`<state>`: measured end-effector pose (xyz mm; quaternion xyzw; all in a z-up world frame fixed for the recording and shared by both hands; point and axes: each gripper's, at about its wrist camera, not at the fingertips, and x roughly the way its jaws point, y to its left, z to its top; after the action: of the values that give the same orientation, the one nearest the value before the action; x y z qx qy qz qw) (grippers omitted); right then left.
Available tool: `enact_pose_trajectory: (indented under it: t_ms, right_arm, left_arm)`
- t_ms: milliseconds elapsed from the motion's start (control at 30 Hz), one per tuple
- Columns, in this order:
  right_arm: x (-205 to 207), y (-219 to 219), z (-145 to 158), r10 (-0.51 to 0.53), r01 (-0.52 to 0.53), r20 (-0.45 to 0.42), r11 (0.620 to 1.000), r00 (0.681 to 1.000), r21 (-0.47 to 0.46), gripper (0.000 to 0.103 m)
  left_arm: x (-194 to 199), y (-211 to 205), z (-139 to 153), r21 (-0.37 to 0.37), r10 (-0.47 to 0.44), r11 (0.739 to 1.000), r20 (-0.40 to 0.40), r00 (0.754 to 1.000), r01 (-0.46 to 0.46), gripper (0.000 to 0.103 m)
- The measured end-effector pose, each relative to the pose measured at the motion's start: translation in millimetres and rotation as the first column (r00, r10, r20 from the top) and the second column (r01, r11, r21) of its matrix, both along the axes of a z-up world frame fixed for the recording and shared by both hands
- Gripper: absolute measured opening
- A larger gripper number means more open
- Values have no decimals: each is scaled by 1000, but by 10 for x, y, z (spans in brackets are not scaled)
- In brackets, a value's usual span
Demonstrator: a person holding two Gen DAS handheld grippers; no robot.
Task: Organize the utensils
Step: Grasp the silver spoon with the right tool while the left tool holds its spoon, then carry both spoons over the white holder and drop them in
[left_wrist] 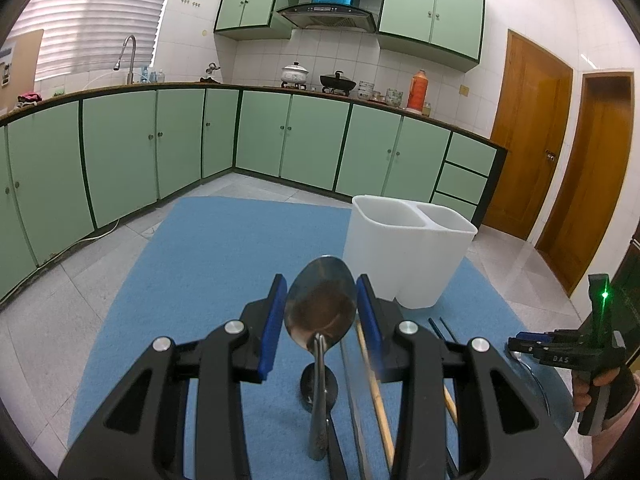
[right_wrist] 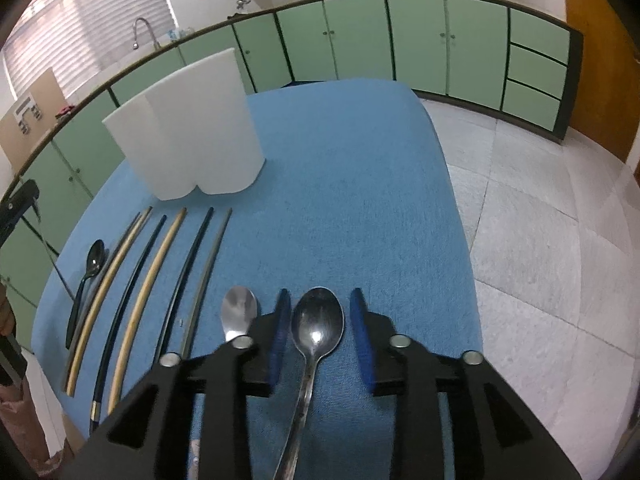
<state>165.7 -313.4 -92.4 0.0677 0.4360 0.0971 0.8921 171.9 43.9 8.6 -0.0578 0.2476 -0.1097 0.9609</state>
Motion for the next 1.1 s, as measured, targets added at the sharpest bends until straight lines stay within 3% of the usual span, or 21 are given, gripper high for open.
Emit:
enact_pose_trajectory:
  t_ms: [300,667,1100]
  right_arm:
    - [50,63,8,46,-47,-24,998,999,-50,32]
    - [77,173,-35,32,-41,-70,990,997,-136,32]
    - [53,255,36,17,-26,-51,981,999,-194,28]
  left_arm:
    - [28,-34,-38,2,-3,1000,-3,1000,3,34]
    - [31,-44,-46,0,-3,1000,-3,1000,3,34]
    - [38,-62,-50,-1,-4,1000,-3,1000,4,34]
